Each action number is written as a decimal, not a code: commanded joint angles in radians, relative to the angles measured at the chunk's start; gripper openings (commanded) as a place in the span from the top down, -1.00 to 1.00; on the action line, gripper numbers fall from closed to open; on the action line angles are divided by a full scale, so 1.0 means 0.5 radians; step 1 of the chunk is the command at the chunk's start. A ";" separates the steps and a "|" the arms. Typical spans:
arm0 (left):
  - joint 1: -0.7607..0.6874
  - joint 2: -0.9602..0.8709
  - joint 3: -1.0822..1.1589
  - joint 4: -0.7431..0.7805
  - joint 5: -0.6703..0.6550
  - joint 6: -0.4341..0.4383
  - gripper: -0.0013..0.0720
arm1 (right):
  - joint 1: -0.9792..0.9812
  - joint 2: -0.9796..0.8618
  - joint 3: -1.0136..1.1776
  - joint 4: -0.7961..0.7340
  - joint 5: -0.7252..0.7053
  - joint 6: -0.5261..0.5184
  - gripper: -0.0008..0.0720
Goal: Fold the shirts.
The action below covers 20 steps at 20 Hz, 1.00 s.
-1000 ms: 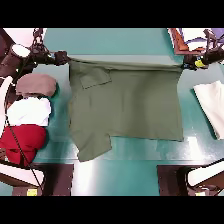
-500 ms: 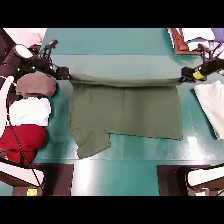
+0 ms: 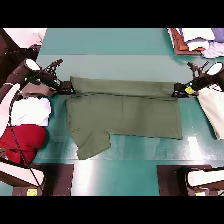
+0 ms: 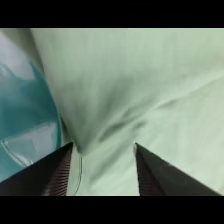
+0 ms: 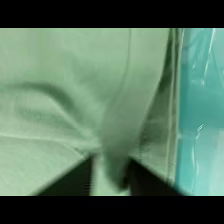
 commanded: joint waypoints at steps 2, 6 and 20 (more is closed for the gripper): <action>0.018 0.037 0.017 0.143 -0.214 -0.124 -0.31 | -0.061 0.013 0.025 -0.005 0.268 0.000 0.06; 0.058 0.394 -0.249 0.220 -0.225 -0.148 -0.31 | -0.275 0.246 -0.107 -0.001 0.386 -0.007 0.01; -0.124 1.257 -1.791 -0.187 0.024 -0.276 -0.32 | -0.317 0.786 -0.529 0.002 0.284 -0.008 -0.45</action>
